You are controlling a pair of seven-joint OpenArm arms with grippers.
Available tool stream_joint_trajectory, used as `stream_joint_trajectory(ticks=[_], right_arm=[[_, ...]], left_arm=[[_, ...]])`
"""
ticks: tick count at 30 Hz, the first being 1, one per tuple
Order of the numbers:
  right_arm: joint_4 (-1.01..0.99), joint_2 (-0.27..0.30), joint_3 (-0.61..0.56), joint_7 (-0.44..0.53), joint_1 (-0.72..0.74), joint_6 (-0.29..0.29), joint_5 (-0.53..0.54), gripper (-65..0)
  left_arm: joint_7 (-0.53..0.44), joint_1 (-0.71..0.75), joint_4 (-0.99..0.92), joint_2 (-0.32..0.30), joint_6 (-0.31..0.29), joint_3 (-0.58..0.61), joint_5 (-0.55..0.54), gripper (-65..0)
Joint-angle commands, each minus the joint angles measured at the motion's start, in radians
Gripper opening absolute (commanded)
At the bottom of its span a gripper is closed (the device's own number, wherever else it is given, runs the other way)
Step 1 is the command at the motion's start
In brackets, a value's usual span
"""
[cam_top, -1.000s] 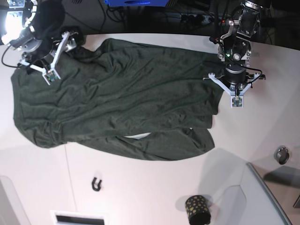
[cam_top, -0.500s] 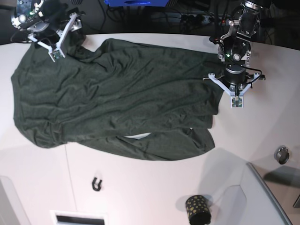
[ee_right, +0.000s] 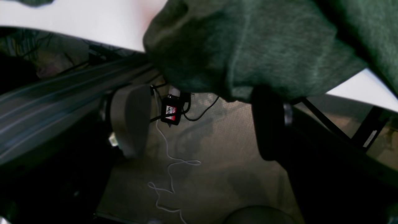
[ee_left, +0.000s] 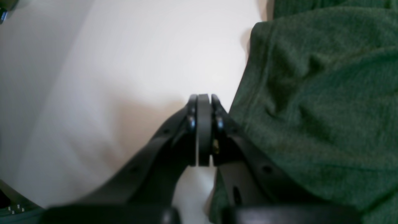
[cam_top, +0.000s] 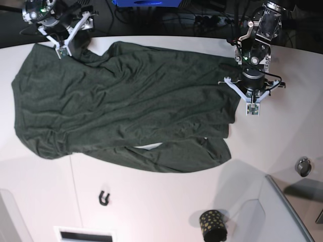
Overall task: Layout the t-shirt on the table in an organized manner, then fold the t-shirt properly
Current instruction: 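Release the corner and reposition the right gripper over the shirt edge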
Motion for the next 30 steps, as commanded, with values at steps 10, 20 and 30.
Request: stream_joint_trajectory(ticks=[10, 20, 30], right_arm=[[0.010, 0.004, 0.064, 0.016, 0.028, -0.001, 0.007, -18.9], [0.007, 0.004, 0.066, 0.014, 0.043, -0.001, 0.007, -64.5], [0.247, 0.012, 0.066, -0.147, -0.014, 0.007, 0.006, -64.5]], left_arm=[[-0.019, -0.003, 0.015, -0.010, 0.010, 0.001, 0.015, -65.0], [-0.019, -0.002, 0.013, -0.010, 0.010, -0.002, 0.015, -65.0], [-0.022, -0.016, -0.040, 0.030, 0.010, -0.001, 0.015, -65.0]])
